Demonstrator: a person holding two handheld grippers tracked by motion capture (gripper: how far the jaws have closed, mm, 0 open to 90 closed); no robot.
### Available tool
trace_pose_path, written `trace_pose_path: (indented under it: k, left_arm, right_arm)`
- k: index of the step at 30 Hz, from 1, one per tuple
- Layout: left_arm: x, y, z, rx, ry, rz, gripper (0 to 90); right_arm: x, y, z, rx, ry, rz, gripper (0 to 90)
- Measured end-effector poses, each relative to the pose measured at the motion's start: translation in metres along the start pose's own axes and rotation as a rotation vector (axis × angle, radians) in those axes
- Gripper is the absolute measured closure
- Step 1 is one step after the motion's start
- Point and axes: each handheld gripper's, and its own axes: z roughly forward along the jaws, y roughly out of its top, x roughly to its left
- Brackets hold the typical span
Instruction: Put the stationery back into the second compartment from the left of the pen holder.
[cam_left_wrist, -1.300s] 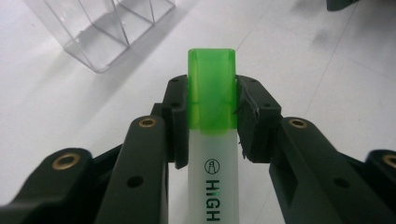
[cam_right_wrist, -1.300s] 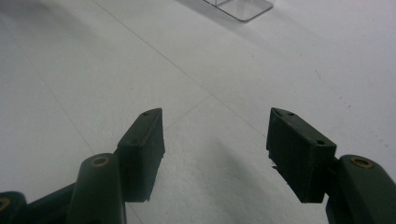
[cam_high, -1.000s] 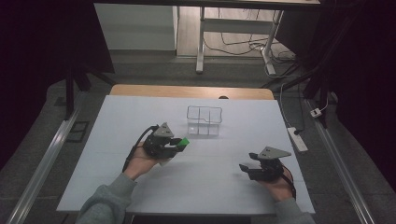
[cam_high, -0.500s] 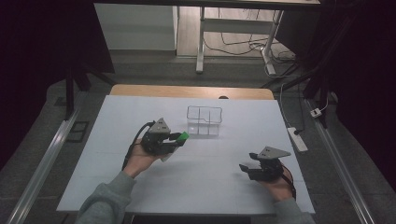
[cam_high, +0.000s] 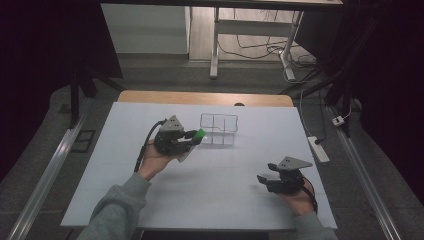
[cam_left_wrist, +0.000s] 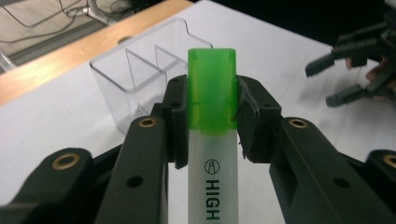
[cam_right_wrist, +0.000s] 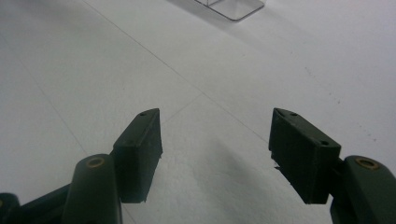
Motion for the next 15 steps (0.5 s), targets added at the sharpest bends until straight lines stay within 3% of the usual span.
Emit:
trace_pose_path:
  k: [10, 15]
  left_arm:
    - [0.010, 0.019, 0.007, -0.066, -0.020, -0.019, 66.7]
    - [0.015, 0.025, 0.013, -0.076, -0.031, -0.024, 66.7]
  right_arm:
    - [-0.001, -0.001, -0.001, -0.012, -0.002, 0.009, 34.5]
    - [-0.001, -0.001, -0.002, -0.011, -0.005, 0.010, 34.5]
